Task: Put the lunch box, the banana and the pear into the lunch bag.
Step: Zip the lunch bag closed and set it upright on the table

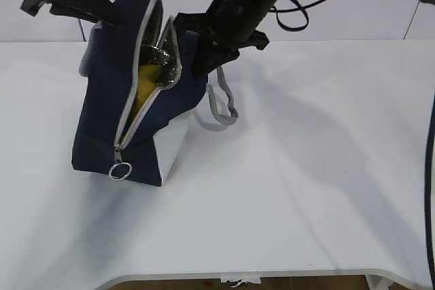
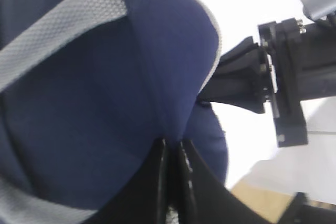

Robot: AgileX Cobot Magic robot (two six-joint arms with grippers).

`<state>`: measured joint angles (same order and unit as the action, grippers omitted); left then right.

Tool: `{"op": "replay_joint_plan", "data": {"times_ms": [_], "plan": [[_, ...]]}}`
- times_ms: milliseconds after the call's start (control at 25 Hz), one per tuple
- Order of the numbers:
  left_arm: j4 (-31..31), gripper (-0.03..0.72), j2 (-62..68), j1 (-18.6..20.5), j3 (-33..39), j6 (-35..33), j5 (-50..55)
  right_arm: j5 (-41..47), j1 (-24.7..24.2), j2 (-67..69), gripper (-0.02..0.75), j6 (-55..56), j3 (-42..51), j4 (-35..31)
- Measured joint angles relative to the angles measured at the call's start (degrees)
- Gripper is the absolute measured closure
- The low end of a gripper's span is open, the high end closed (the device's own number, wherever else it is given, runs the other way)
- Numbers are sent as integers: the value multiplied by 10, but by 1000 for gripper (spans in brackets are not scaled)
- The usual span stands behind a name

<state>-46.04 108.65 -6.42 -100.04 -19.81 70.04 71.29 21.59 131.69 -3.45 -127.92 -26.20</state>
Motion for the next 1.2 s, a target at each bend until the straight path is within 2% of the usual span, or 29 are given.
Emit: {"op": "replay_joint_plan", "data": {"times_ms": [280,480,680,1200], "plan": [[-90,691,0,-51,0,0,-18,11,0,-77,734,-2,1,101],[-101,691,0,-85,3,7,-77,17,-1,-121,734,-3,1,170],[-105,691,15,-106,3,8,-110,18,-5,-133,734,-3,2,183],[-138,691,51,-129,3,9,-134,18,-5,-110,734,-17,8,184]]}}
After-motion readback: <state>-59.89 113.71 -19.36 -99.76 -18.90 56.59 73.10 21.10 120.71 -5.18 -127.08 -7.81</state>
